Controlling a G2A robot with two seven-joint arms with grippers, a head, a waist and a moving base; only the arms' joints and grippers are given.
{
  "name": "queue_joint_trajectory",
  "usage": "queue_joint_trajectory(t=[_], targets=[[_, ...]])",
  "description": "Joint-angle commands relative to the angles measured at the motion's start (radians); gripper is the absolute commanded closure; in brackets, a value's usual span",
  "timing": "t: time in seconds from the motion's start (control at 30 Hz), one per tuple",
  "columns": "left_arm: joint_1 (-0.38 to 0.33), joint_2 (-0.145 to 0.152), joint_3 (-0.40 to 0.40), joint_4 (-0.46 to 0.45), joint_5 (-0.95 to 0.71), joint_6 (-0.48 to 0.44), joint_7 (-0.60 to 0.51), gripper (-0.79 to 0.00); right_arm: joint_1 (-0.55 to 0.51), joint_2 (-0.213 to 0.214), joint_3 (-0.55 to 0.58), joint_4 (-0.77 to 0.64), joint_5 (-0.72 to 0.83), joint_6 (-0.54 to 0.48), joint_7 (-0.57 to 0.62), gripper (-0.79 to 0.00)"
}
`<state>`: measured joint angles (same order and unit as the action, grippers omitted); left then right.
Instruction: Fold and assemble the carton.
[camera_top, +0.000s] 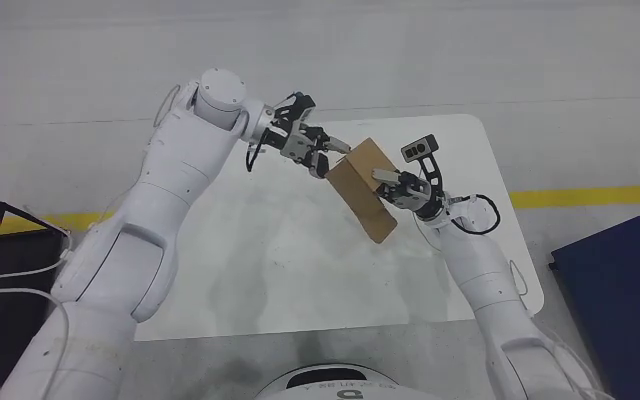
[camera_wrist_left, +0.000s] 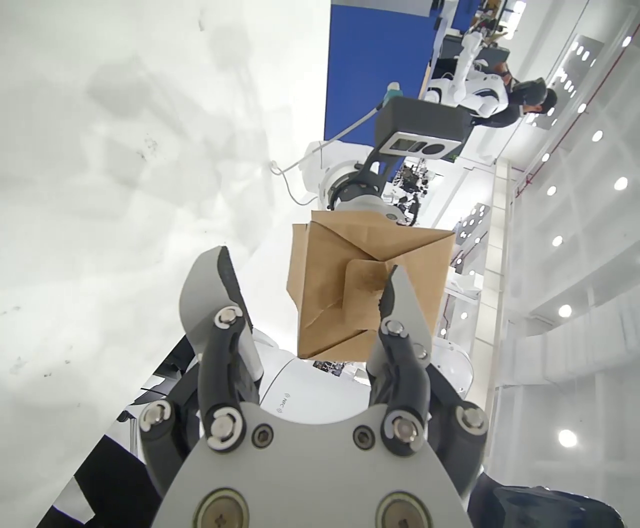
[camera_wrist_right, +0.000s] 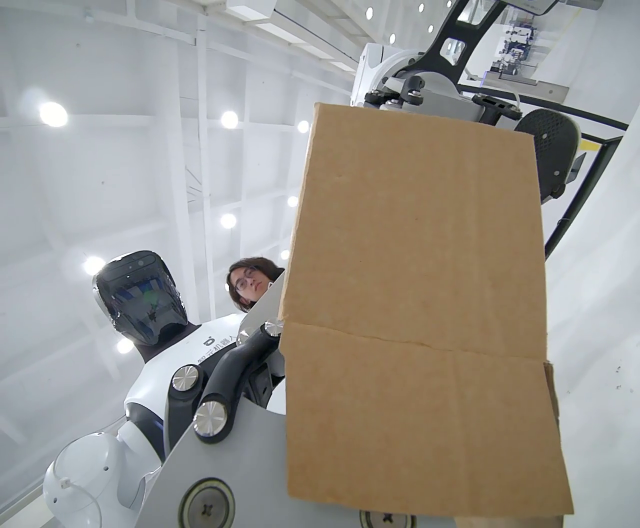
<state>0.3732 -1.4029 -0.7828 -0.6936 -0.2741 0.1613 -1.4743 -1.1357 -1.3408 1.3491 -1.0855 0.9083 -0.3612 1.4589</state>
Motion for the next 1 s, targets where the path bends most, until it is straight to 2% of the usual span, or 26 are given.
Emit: queue_joint_trajectory(t=[0.0, 0.13, 0.27, 0.6, 0.73, 0.87, 0.97], targets=[[0.001, 0.001, 0.001, -0.009, 0.003, 0.000, -0.007, -0.526, -0.001, 0.000, 0.000, -0.002, 0.001, 0.000, 0.000, 0.000], [0.010, 0.000, 0.004, -0.022, -0.006, -0.006, -0.022, -0.520, -0.006, 0.001, 0.002, -0.009, 0.003, -0.001, -0.001, 0.000], [0.019, -0.004, 0.011, -0.031, -0.018, -0.015, -0.035, -0.560, -0.011, 0.002, 0.006, -0.011, 0.007, -0.002, -0.002, 0.000], [0.011, -0.016, 0.027, -0.020, -0.033, -0.025, -0.048, -0.542, -0.013, 0.002, 0.005, -0.009, 0.013, 0.001, 0.001, 0.000], [0.015, -0.022, 0.036, -0.015, -0.039, -0.034, -0.052, -0.573, -0.011, 0.002, 0.004, -0.006, 0.012, 0.001, 0.001, 0.000], [0.018, -0.030, 0.045, -0.012, -0.050, -0.041, -0.053, -0.539, -0.010, 0.002, 0.004, -0.007, 0.009, 0.002, 0.002, 0.000], [0.014, -0.031, 0.041, 0.000, -0.058, -0.051, -0.043, -0.542, -0.008, 0.003, 0.002, -0.008, 0.005, 0.003, 0.003, 0.000]])
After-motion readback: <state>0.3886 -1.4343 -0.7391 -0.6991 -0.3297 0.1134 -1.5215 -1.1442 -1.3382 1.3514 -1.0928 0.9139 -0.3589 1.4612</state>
